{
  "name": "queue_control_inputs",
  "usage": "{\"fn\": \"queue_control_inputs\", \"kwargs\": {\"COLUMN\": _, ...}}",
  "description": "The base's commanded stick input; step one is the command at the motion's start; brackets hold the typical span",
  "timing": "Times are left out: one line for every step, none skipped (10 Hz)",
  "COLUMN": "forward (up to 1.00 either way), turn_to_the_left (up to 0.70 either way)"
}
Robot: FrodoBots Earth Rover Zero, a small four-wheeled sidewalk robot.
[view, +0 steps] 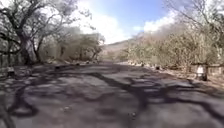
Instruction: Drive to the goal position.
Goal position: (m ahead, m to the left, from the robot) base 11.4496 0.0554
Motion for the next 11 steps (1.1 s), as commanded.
{"fn": "queue_control_inputs", "kwargs": {"forward": 0.7, "turn_to_the_left": 0.0}}
{"fn": "queue_control_inputs", "kwargs": {"forward": 0.7, "turn_to_the_left": 0.0}}
{"fn": "queue_control_inputs", "kwargs": {"forward": 0.7, "turn_to_the_left": 0.0}}
{"fn": "queue_control_inputs", "kwargs": {"forward": 0.7, "turn_to_the_left": 0.0}}
{"fn": "queue_control_inputs", "kwargs": {"forward": 0.7, "turn_to_the_left": 0.0}}
{"fn": "queue_control_inputs", "kwargs": {"forward": 0.7, "turn_to_the_left": 0.0}}
{"fn": "queue_control_inputs", "kwargs": {"forward": 0.7, "turn_to_the_left": 0.0}}
{"fn": "queue_control_inputs", "kwargs": {"forward": 0.7, "turn_to_the_left": 0.0}}
{"fn": "queue_control_inputs", "kwargs": {"forward": 0.7, "turn_to_the_left": 0.0}}
{"fn": "queue_control_inputs", "kwargs": {"forward": 0.7, "turn_to_the_left": 0.0}}
{"fn": "queue_control_inputs", "kwargs": {"forward": 0.7, "turn_to_the_left": 0.0}}
